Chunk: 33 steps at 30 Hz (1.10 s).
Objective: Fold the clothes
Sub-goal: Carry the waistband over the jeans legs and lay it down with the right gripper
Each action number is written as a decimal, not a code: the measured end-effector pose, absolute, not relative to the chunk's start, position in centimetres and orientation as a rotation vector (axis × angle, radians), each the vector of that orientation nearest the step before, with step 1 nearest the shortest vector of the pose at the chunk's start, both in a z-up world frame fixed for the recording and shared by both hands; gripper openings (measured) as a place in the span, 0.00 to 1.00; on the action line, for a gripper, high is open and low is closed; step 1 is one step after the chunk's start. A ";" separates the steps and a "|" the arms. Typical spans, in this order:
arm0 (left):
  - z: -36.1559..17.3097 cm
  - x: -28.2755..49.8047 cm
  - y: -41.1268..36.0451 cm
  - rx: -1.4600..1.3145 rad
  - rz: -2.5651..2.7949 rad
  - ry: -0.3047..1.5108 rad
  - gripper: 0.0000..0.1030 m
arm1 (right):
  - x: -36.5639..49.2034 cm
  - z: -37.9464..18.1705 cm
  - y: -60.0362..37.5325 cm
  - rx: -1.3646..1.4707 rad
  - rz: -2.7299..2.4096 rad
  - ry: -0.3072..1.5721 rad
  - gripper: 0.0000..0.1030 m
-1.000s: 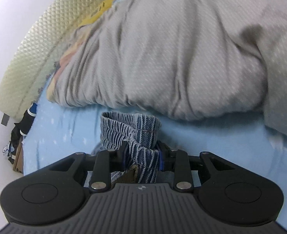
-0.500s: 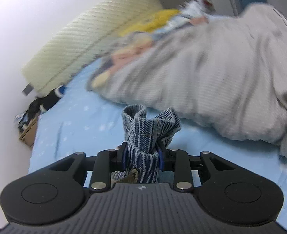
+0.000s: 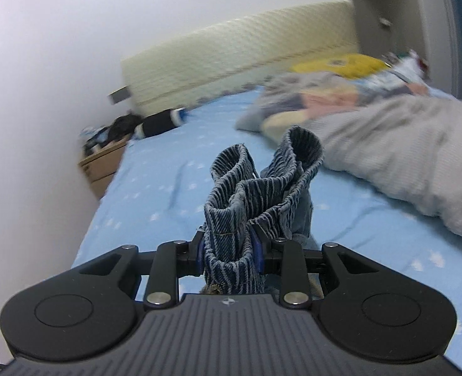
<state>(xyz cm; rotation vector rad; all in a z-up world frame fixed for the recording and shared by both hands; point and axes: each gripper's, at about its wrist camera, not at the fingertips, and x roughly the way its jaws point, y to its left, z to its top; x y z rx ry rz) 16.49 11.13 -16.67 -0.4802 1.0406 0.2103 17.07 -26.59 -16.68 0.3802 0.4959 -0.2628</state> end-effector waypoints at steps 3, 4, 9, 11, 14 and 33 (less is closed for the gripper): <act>-17.1 15.9 14.4 -0.491 0.228 1.042 0.92 | 17.8 -17.5 -22.1 0.319 -0.198 0.508 0.29; -17.3 15.7 15.7 -0.498 0.233 1.042 0.92 | 18.1 -18.1 -20.4 0.294 -0.170 0.517 0.29; -17.9 14.5 20.9 -0.526 0.284 1.028 0.92 | 19.3 -22.2 -13.6 0.206 -0.043 0.634 0.29; -18.2 14.2 22.7 -0.546 0.312 1.029 0.92 | 19.7 -23.8 -11.5 0.175 -0.007 0.692 0.29; -18.4 14.0 24.7 -0.573 0.334 1.025 0.92 | 19.8 -24.2 -9.7 0.155 0.012 0.723 0.29; -19.9 17.9 20.7 -0.502 0.076 1.081 0.92 | 20.1 -24.3 -5.5 -0.020 0.352 0.848 0.49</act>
